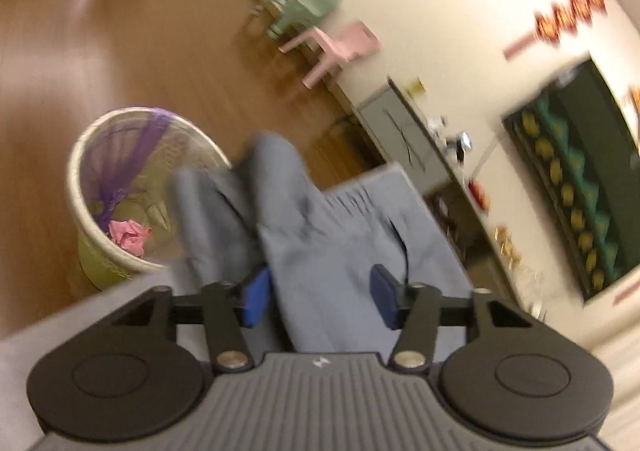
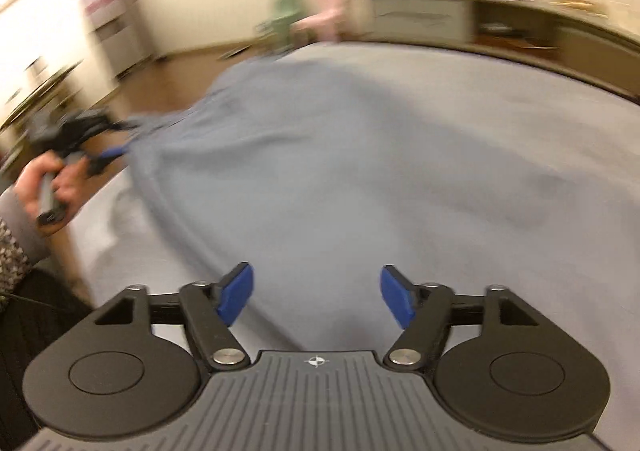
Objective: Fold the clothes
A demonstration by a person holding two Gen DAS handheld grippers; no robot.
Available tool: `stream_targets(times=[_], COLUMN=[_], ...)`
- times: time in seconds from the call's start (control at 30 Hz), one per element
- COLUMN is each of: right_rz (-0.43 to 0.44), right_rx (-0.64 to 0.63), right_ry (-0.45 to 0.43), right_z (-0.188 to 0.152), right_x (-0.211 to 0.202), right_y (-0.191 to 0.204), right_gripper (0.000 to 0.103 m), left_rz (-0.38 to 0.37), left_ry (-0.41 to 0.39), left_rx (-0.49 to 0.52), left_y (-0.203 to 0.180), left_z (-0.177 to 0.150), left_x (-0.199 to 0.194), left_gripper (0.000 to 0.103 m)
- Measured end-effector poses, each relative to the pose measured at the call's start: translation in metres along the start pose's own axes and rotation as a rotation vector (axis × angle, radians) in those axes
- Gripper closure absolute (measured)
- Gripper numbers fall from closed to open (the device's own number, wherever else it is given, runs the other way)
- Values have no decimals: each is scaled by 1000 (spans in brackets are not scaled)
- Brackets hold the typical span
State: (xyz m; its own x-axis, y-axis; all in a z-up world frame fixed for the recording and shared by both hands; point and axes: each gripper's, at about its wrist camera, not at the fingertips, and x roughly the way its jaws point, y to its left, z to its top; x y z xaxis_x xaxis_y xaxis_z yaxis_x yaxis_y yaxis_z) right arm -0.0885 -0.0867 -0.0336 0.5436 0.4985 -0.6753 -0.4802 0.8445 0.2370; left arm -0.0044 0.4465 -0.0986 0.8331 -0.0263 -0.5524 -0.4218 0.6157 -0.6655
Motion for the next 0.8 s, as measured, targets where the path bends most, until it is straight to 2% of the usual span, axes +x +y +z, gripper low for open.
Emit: stream_targets(times=[0.07, 0.13, 0.17, 0.2, 0.27, 0.33, 0.4, 0.5, 0.53, 0.6, 0.7, 0.8], right_rz=[-164, -326, -401, -467, -562, -577, -640, -731, -733, -737, -734, -721], right_rx=[131, 297, 381, 437, 532, 575, 544, 405, 401, 405, 419, 408], right_ry=[-51, -107, -135, -136, -84, -100, -88, -88, -103, -120, -113, -110], right_z=[-16, -39, -52, -62, -80, -90, -79, -63, -56, -46, -36, -47], right_x=[-37, -75, -93, -102, -103, -98, -84, -55, -50, -47, -47, -58], right_y=[-45, -92, -113, -131, -167, -191, -203, -235, -254, -289, -324, -327], right_gripper=[18, 18, 18, 18, 21, 23, 21, 17, 17, 16, 16, 16], left_rz=[45, 83, 88, 92, 82, 43, 16, -39, -55, -41, 23, 58], left_ry=[53, 117, 124, 128, 143, 173, 193, 218, 229, 226, 120, 76], left_rx=[63, 114, 130, 144, 152, 133, 122, 87, 70, 4, -64, -74], left_y=[-12, -21, -25, -30, -36, -42, -48, -58, -59, -51, -37, -29], left_z=[-7, -14, -17, -19, -24, -30, -35, -38, -40, -41, -34, -29], left_x=[10, 20, 22, 24, 28, 35, 44, 68, 77, 89, 78, 68], left_gripper=[52, 64, 65, 65, 67, 70, 71, 74, 82, 95, 94, 94])
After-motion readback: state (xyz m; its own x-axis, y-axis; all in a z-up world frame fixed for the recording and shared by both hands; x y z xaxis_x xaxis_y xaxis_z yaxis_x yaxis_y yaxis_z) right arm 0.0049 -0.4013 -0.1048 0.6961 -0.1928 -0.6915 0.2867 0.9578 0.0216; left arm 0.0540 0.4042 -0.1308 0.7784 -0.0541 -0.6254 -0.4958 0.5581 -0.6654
